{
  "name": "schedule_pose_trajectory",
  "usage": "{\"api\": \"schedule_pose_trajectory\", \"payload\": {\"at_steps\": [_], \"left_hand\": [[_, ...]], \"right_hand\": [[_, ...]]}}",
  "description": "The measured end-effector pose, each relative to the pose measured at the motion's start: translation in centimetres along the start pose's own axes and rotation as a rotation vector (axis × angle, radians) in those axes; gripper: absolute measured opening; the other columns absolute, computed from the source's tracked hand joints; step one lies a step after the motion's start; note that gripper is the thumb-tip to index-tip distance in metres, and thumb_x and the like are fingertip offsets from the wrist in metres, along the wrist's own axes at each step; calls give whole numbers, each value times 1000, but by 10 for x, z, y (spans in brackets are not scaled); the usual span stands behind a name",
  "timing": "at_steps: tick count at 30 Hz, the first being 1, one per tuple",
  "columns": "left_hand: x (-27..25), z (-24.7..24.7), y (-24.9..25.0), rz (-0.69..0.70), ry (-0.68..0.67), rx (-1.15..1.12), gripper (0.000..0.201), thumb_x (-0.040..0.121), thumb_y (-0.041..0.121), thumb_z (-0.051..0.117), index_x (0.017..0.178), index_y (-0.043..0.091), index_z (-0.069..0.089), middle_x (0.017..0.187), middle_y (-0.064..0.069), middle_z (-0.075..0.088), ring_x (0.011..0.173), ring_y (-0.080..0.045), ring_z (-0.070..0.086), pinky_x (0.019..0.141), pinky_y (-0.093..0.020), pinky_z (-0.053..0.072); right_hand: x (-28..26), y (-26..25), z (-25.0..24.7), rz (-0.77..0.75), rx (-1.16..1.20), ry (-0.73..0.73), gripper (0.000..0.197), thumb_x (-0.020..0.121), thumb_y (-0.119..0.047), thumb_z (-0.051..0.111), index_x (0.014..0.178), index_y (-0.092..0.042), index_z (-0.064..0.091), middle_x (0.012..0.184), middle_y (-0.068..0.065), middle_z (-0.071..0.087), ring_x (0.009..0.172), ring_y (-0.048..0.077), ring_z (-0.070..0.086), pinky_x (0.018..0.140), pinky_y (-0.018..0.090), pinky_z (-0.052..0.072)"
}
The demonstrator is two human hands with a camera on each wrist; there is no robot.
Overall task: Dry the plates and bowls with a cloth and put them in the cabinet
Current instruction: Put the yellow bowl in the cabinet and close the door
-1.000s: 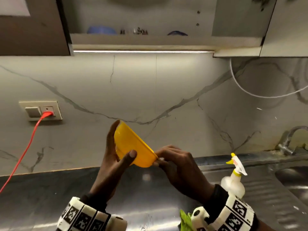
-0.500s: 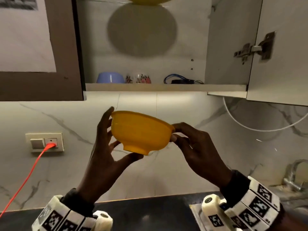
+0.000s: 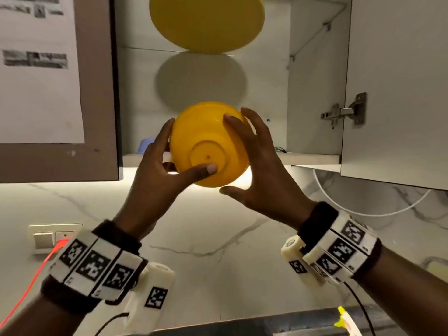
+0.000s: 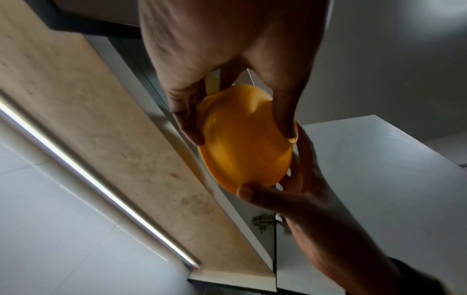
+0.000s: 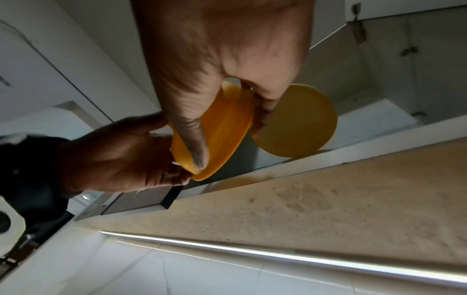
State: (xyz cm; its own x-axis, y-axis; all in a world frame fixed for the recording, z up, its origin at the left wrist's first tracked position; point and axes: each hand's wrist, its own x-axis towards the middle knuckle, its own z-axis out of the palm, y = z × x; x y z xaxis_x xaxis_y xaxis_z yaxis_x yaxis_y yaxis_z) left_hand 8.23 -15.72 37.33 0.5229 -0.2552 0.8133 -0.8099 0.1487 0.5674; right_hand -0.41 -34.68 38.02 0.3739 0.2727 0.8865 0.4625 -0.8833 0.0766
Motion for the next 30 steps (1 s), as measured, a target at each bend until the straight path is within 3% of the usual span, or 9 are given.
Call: {"api": "schedule_pose_trajectory", "payload": {"at_steps": [3,7,9,11,13,15,19,23,30], "left_hand": [[19,4,6,-56,-74,67,115,52,80,71,150,38,29,141,3,49,111,-21,61,77,-37,61],[40,5,10,-52,-110,198,126,45,96,62,151,38,27,146,0,45,122,-31,56,93,-55,54],[44,9,14,-45,-122,224,124,53,85,71,155,37,20,154,1,34,130,-27,49,101,-46,50],[45,14,18,7,-146,261,117,63,65,79,157,32,16,155,3,27,129,-22,47,97,-28,45],[47,18,19,82,-181,318,107,71,44,80,156,28,19,154,3,30,127,-17,46,91,-19,41],[53,19,15,129,-211,342,100,75,35,81,156,26,23,153,2,34,126,-13,44,93,-22,41],[67,21,11,95,-294,359,97,68,52,71,153,27,30,141,7,48,121,-8,46,91,-23,42],[80,25,0,50,-351,468,95,71,63,66,152,25,35,142,-2,55,124,-21,54,95,-29,45],[93,37,-12,-56,-420,707,78,80,77,44,134,22,57,124,-7,67,111,-27,60,96,-42,48]], "right_hand": [[11,8,4,13,-118,26,117,66,-39,89,150,-32,9,162,6,0,140,32,30,97,45,52],[19,18,3,43,-104,94,115,64,-54,81,151,-22,13,160,9,19,133,30,39,98,46,49],[20,25,-1,80,-28,130,115,63,-54,81,152,-16,20,156,6,29,135,24,39,105,43,43],[22,31,-6,151,56,150,115,60,-49,88,150,-17,25,153,-1,35,136,16,39,108,34,39],[25,33,-14,232,135,136,110,57,-45,93,144,-24,29,143,-16,41,126,7,44,101,18,40],[30,34,-23,313,183,71,104,55,-43,93,137,-31,30,131,-25,41,113,1,46,91,13,41],[37,44,-36,466,199,-65,103,61,-38,89,146,-27,31,139,-6,46,117,13,48,94,33,48],[44,56,-41,595,246,-212,99,61,-43,85,145,-35,34,130,-11,48,116,16,50,83,27,47],[57,81,-37,758,269,-337,92,70,-48,82,148,-26,39,144,2,48,126,23,49,107,43,43]]}}
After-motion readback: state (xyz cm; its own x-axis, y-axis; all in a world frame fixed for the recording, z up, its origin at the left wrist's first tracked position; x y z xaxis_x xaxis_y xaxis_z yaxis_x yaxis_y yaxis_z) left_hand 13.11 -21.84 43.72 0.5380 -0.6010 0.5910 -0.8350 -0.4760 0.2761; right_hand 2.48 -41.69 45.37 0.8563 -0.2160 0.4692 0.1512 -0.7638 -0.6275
